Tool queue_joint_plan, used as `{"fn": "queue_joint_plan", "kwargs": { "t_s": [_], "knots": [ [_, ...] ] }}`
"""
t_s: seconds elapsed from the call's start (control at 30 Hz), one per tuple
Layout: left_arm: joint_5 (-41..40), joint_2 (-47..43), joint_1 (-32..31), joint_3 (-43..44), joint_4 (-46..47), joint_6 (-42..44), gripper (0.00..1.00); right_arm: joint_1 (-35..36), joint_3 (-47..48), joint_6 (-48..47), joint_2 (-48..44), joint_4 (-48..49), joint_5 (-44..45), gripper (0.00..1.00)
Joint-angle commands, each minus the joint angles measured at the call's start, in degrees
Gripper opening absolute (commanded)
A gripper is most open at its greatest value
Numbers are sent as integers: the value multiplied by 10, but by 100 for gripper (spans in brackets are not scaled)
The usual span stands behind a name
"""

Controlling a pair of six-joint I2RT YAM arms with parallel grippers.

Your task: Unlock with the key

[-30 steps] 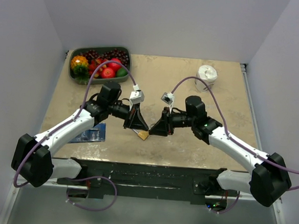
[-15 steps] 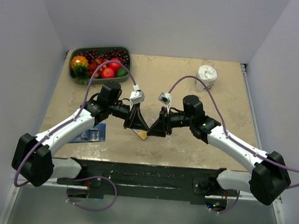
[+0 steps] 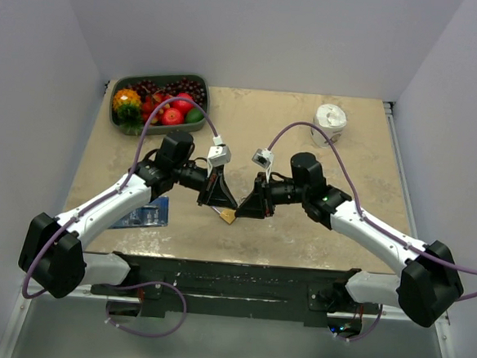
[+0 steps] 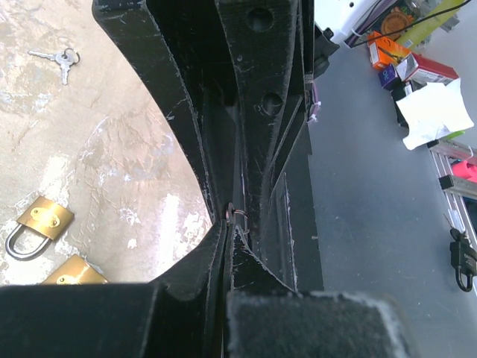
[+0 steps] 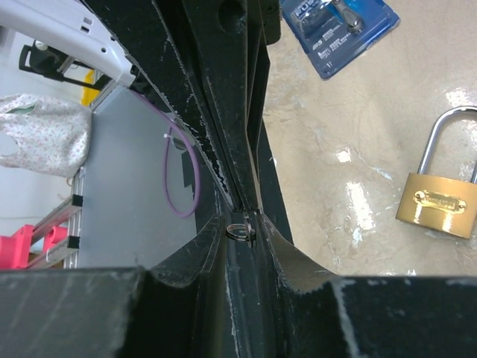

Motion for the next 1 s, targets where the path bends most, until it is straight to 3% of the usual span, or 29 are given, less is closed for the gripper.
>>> {"fn": "queue_joint_plan", "kwargs": {
  "t_s": [0.0, 0.33, 0.4, 0.53, 0.63, 0.97],
  "knots": [
    [-1, -1, -4, 18, -1, 21, 0, 5, 23, -17, -5, -13, 8, 22],
    [-10, -1, -4, 22, -26, 43, 0, 4, 22, -28, -27, -34, 52, 21],
    [-10, -1, -4, 23, -34, 47, 0, 5, 29, -43, -33, -49, 73, 34],
    [-8, -1, -4, 24, -41, 54, 0, 3, 40, -58, -48, -82, 83, 51],
    [0, -2, -4, 24, -45, 57, 0, 4, 44, -57, -52, -77, 67, 55],
    [14, -2, -4, 22, -46, 61, 0, 4, 43, -47, -14, -45, 16, 42]
  ]
}}
